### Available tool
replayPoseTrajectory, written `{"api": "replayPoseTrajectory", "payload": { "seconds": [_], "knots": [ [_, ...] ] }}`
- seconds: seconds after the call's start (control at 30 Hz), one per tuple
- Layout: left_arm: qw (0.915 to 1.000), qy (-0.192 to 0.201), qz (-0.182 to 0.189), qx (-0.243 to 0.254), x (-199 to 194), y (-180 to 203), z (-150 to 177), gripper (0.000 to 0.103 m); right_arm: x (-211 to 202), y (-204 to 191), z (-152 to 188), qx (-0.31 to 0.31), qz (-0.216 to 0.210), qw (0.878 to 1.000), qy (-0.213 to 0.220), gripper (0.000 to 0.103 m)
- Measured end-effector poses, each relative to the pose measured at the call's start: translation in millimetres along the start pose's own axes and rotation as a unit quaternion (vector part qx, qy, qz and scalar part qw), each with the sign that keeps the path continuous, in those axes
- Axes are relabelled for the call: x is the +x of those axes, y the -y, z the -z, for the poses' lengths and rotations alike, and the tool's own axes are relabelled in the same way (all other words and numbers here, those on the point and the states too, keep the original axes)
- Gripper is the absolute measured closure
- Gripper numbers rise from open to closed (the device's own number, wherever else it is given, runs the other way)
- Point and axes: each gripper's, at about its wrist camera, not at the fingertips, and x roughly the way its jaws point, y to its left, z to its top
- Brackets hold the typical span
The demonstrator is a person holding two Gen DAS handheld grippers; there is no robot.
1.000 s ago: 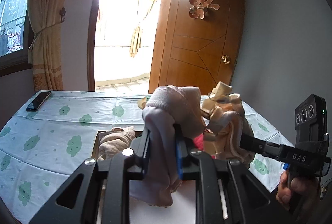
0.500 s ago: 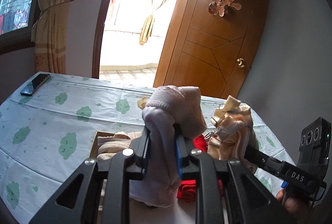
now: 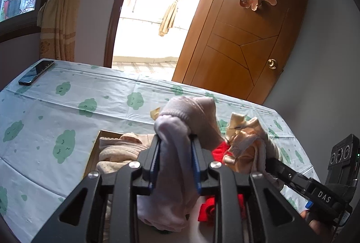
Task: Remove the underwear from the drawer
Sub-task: 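Lower and open both tools to release the garments in the tray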
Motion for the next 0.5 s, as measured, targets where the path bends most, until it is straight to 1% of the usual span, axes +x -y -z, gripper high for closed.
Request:
{"api": "replayPoseTrajectory", "payload": {
  "seconds": [0.03, 0.1, 0.17, 0.2, 0.3, 0.5],
  "knots": [
    [1.0, 0.001, -0.001, -0.002, 0, -1, 1, 0.076, 0, 1, 0, -0.002, -0.002, 1.0, 0.0, 0.044],
    [1.0, 0.002, -0.004, -0.007, 0, -4, 1, 0.069, 0, 0, 0, -0.006, -0.005, 1.0, 0.001, 0.04],
    [0.9999, 0.006, -0.007, -0.009, -1, -6, 2, 0.058, -1, 1, 1, -0.01, -0.001, 1.0, 0.002, 0.035],
    [0.9999, 0.008, -0.006, -0.008, -2, -6, 3, 0.057, -2, 1, 2, -0.008, 0.0, 1.0, 0.002, 0.032],
    [0.9999, 0.011, -0.001, -0.005, -6, -6, 7, 0.056, -6, 4, 6, -0.003, 0.001, 1.0, 0.004, 0.031],
    [0.9996, 0.022, 0.011, 0.016, -17, 3, 17, 0.056, -15, 2, 15, -0.021, 0.0, 1.0, 0.002, 0.03]
  ]
}}
